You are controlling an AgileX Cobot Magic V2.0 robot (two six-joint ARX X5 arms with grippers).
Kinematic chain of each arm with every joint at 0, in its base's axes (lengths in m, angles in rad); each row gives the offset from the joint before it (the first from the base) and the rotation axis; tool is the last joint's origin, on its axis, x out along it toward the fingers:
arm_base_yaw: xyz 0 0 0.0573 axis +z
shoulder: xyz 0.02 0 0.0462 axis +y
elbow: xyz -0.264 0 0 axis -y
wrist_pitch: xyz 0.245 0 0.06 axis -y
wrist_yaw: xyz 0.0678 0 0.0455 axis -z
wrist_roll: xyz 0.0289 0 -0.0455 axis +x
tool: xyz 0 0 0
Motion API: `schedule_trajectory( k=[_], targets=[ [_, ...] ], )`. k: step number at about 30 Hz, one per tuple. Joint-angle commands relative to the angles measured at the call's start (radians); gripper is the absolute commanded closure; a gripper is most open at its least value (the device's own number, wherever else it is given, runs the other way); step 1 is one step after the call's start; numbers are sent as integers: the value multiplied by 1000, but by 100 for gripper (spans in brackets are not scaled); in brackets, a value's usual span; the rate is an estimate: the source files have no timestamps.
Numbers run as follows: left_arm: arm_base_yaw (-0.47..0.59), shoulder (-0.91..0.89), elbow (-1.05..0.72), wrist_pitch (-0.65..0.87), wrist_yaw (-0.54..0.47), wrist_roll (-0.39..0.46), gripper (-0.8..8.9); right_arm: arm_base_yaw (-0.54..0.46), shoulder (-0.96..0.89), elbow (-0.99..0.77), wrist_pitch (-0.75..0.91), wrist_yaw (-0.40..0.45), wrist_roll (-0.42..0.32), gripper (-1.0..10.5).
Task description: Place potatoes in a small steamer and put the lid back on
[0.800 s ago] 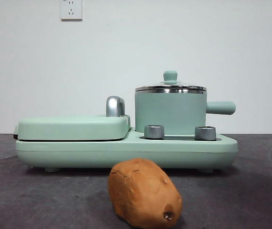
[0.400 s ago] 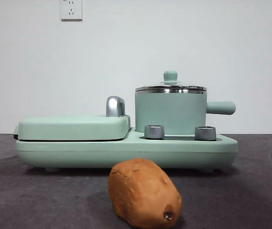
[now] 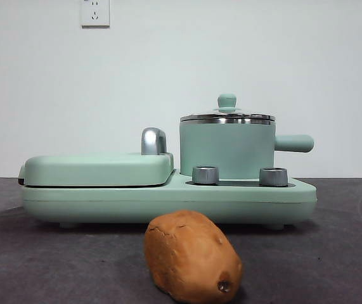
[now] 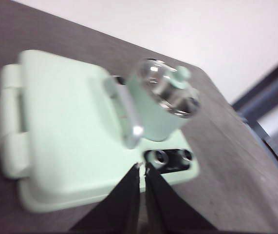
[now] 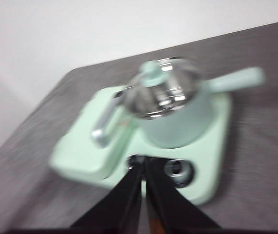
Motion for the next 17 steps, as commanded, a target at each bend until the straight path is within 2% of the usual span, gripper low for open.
schedule_trajectory(
  k=[1,7,10,14,16,17],
  targets=[
    [-12,55,83,-12,45,64,799,2,60,67,-21,-84,-68,933],
    [-35,182,221,-101,153,136,799,2,149,167,-74,-165,-139,932],
    [-48,227,260,-135,158,166,795,2,157,179,-73,-170,-143,932],
    [-63,271,279,-126,158,167,778,2,157,179,-73,-169,-143,931],
    [-72,288,283,-123,158,167,721,2,157,179,-74,-168,-142,885],
    [-78,299,286,-124,158,168,659,2,157,179,-74,-166,-140,829]
  ],
)
